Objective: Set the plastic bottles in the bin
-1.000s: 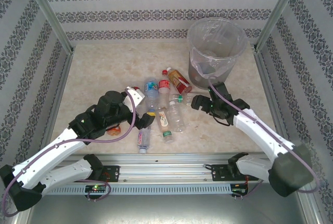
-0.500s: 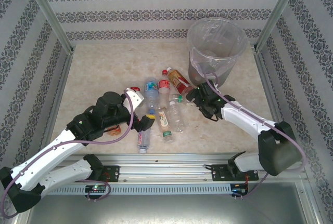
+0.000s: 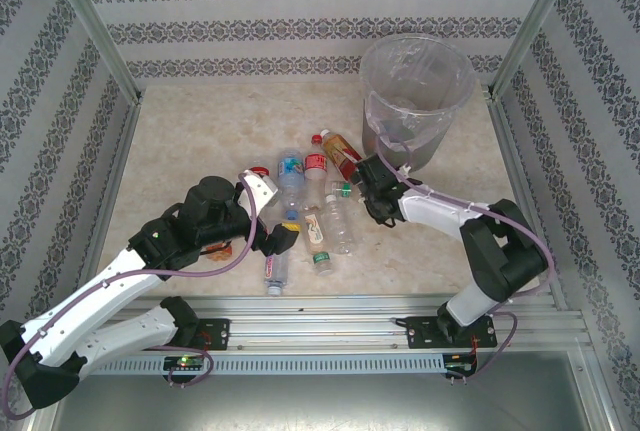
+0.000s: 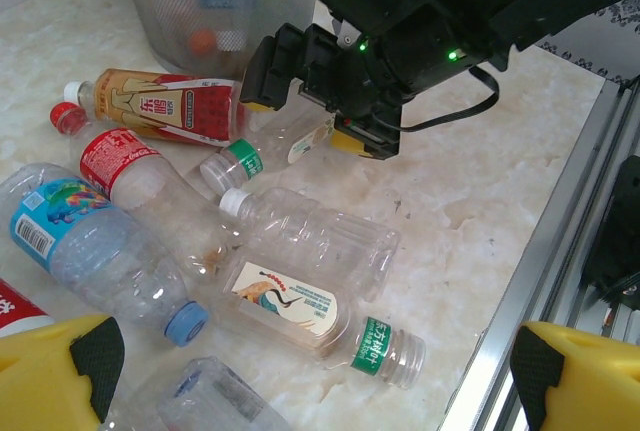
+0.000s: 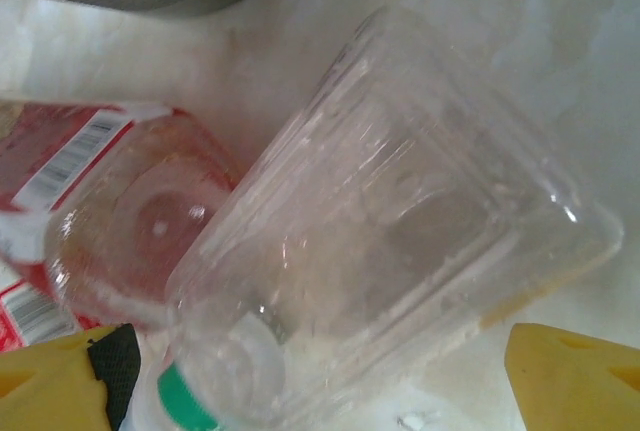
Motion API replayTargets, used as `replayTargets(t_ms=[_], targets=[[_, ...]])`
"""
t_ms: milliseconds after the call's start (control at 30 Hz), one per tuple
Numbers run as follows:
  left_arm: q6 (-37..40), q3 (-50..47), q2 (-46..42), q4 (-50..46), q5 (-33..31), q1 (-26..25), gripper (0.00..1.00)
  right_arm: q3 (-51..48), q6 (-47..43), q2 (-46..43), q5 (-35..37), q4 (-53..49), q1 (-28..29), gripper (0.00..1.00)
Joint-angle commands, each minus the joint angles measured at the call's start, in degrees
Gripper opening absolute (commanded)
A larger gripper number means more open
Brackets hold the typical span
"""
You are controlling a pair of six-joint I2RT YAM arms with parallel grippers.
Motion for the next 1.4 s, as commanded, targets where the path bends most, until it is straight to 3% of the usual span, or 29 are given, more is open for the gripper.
replayTargets(t_ms=[0,267,500,733,1000,1367], targets=[[-1.2,-0.7,-0.4,0.0,1.2,0.7,1.0,2.3,4.2,2.8,4.0,1.7,0.1,0.92],[-1.1,-0.9,-0.3,0.0,1.0,0.7,1.0,3.9,4.9,6.5,5.2,1.6,-1.9,0.91],[-1.0,-1.0,-0.1,0.0,0.8,0.7,1.0,2.3,5.3,7.7,5.4,2.2,-3.5,0.81],[-1.0,-1.1,-0.1,0.2,0.7,0.7,1.0,-1.2,1.0,3.5,8.2,2.8,-5.3,0.64],[-2.4,-1.3,0.1,0.9,0.8,0.7,1.0,-7.4,-12.7,-9.7,11.2,2.0,-6.1,0.55],[-3.9,-1.0,0.2,2.0,-0.7,0.7,1.0,-7.9,-40.9,-31.8,0.4,-6.5,-6.1,0.52]])
